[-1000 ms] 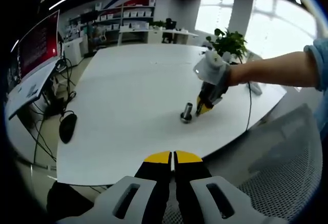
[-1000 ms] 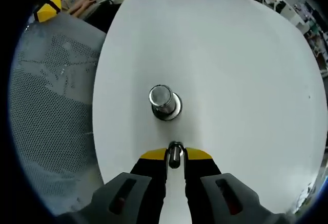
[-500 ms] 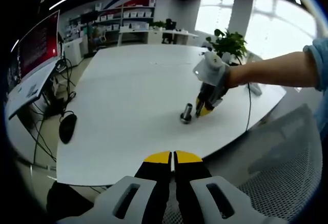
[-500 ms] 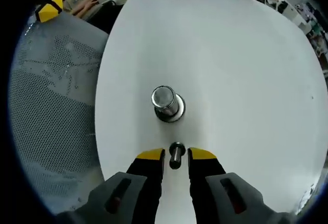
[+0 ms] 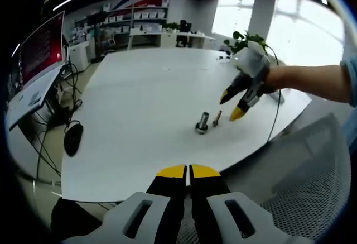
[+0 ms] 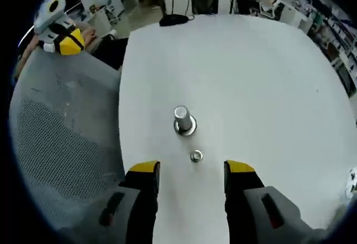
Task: Place the washer onto the threaded stud by aligning its center hole with the stud, sliding it down to the base, and recovering from edge contact or off-axis alignment until the washer reaches the visible bottom stop.
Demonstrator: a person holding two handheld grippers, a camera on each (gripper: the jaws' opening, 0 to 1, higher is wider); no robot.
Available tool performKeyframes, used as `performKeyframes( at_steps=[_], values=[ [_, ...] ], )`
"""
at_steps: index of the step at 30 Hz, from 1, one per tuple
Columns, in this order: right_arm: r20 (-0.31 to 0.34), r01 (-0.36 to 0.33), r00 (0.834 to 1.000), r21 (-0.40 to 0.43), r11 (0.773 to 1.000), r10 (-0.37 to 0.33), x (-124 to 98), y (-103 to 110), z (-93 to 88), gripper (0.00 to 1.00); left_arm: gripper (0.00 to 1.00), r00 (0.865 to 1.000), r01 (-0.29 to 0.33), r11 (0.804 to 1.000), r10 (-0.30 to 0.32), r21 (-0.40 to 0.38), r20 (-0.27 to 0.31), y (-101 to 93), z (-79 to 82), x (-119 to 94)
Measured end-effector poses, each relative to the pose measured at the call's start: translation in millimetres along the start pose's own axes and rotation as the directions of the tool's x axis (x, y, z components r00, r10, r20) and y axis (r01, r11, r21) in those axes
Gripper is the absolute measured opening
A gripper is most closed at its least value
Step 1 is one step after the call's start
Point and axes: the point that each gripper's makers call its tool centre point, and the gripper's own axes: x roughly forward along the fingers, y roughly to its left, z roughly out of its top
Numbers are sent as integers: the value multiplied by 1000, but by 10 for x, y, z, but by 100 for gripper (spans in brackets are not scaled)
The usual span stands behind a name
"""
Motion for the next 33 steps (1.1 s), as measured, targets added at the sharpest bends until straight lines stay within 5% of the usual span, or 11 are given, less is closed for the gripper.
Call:
performKeyframes(
  at_steps=[6,11,19,26,29,31,33],
  values=[
    [176,-45,984,140,989,20,-500,252,57,60,0,1000,2,1000,-2,-5,14,-3,19,-6],
    [343,-59,939,249,967,-31,-948,355,111,68,0,1000,8,1000,-7,-7,25,-9,37,-9],
    [539,-56,819,418,907,-198,-1570,615,94,82,1,1000,20,1000,-20,3,3,-26,4,1],
    [516,60,761,548,834,-393,-1736,712,-200,100,1,998,52,998,-53,17,43,-86,70,-21],
    [439,158,780,552,819,-447,-1685,764,-408,100,1,996,71,997,-72,26,56,-114,91,-21],
    [394,250,771,536,806,-501,-1639,736,-535,100,1,995,81,996,-82,28,64,-134,100,-29],
    [317,267,808,556,787,-498,-1495,819,-710,100,1,993,90,995,-93,35,67,-148,105,-29]
  ],
)
